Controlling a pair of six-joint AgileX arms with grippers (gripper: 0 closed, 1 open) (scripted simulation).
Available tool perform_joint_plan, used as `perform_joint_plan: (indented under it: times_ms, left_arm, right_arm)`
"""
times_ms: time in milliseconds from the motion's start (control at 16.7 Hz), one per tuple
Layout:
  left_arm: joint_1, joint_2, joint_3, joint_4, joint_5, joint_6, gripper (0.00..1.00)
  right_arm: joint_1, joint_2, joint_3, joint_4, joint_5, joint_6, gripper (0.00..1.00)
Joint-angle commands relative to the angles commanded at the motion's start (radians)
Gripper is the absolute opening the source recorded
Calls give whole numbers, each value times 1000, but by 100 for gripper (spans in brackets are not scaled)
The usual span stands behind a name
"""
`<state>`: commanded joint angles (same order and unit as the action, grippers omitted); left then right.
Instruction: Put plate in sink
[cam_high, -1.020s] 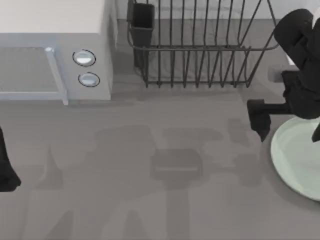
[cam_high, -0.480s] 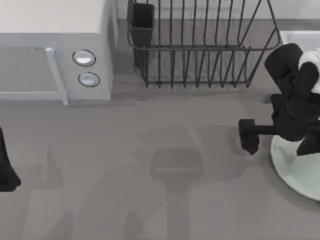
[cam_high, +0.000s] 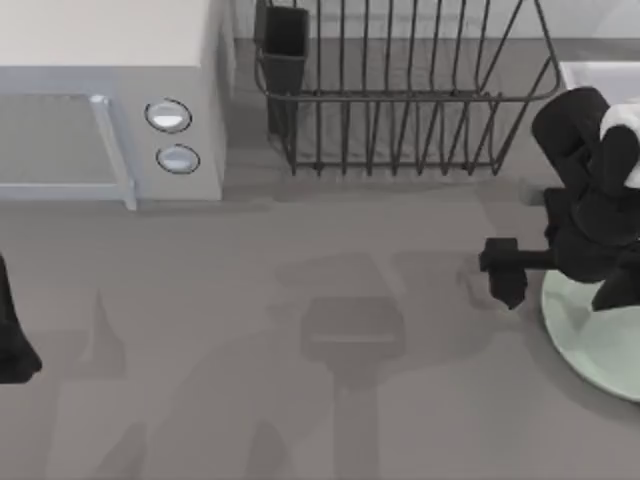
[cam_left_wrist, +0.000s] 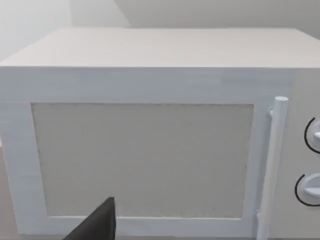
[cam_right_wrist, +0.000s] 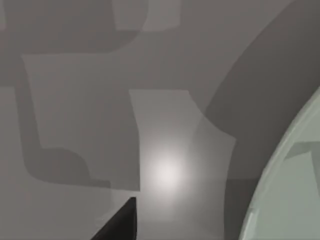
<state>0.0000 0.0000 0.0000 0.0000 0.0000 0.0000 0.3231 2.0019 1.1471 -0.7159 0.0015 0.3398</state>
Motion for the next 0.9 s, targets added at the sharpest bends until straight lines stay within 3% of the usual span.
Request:
perform_joint_plan:
  times_ms: [540, 900]
  left_arm:
    - [0, 0, 0, 0, 0, 0, 100]
    - [0, 0, 0, 0, 0, 0, 100]
  right_arm:
    - [0, 0, 0, 0, 0, 0, 2]
    - [0, 0, 0, 0, 0, 0, 0]
